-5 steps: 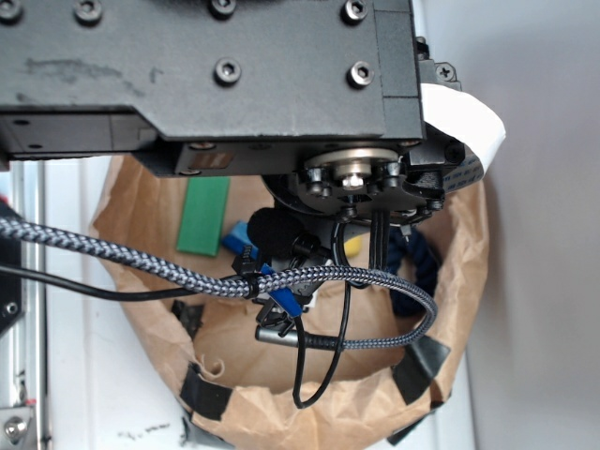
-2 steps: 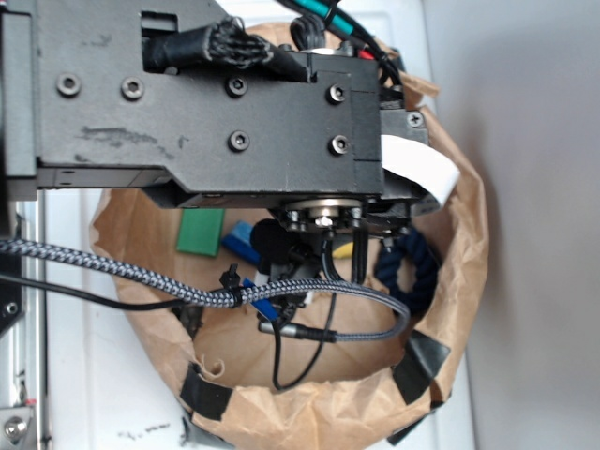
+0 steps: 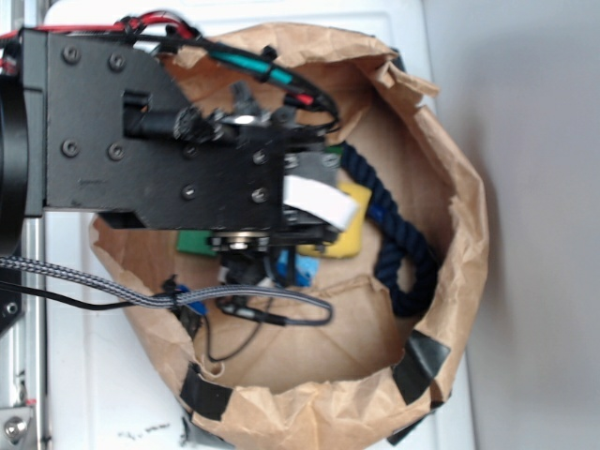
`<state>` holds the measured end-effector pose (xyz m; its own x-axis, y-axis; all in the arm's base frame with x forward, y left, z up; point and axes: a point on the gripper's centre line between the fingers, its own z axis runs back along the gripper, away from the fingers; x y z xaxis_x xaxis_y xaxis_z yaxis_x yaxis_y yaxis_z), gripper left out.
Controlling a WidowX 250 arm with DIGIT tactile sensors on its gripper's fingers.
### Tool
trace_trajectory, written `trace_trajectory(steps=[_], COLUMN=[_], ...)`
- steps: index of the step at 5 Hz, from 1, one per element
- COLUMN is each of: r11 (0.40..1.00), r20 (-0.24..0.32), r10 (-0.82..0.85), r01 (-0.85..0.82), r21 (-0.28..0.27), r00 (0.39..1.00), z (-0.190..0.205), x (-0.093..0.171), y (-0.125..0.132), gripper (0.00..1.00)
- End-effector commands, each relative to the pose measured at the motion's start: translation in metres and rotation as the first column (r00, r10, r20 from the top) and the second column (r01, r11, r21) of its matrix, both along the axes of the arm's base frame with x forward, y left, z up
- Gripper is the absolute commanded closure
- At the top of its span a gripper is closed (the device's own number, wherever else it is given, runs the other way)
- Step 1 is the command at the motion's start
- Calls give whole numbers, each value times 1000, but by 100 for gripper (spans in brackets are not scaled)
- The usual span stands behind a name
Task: Grab the carrot.
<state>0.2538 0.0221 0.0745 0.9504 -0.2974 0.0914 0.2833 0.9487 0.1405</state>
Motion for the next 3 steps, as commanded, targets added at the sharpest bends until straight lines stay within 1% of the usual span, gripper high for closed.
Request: trace_trajectory(steps=[1,2,3], r11=[999,997,996], r20=[-83,-176,-178], r10=[-11,-66,-83], r01=[15,71,88], r21=[39,23,22], r00=[996,982,981], z=[-12,-6,-6], x=[8,8,7], y=[29,40,47], gripper=[0,0,0])
